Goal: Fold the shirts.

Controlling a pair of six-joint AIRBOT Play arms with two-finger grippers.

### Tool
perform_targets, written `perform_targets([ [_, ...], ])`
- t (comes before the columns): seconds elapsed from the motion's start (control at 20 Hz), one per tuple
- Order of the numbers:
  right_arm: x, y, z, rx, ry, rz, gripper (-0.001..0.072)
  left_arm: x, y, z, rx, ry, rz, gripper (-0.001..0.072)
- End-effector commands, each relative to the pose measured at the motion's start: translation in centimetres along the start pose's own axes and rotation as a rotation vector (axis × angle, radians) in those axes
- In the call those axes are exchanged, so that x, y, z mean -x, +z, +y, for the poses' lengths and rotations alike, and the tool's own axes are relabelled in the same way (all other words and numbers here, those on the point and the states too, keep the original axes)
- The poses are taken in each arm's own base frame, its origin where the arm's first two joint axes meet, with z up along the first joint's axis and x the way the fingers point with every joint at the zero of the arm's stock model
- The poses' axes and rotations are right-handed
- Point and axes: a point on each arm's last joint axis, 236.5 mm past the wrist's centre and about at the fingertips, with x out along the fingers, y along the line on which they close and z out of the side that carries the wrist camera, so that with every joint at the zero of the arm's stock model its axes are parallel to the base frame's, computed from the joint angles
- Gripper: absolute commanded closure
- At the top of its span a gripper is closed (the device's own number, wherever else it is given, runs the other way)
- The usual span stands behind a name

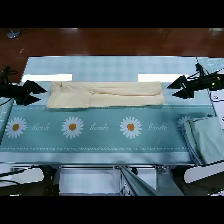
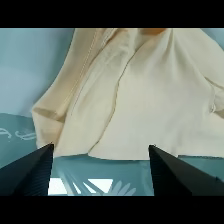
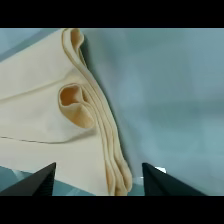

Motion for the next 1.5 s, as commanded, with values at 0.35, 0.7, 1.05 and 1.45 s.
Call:
perform_targets([
  [0.35,-7.1,-1.7,4.4,0.088,-0.005,0.095,0.0227,-6.3,-11.4,-11.9,-0.315,-0.172,0.156,0.0009],
  [0.7,1.3,-3.4,9.4,0.308,-0.010,0.043,0.0686,-8.5,-14.2,-19.2,-0.506,-0.260,0.183,0.0685],
  [1.05,9.4,-11.9,7.9,0.400,-0.239,-0.130,0.0685,-14.6,-17.5,-29.0,-0.757,-0.217,0.065,0.0687],
  [1.45,12.5,-14.7,10.6,0.398,-0.198,-0.239,0.0685,-25.9,-29.1,-34.5,-0.760,-0.238,0.342,0.0686],
])
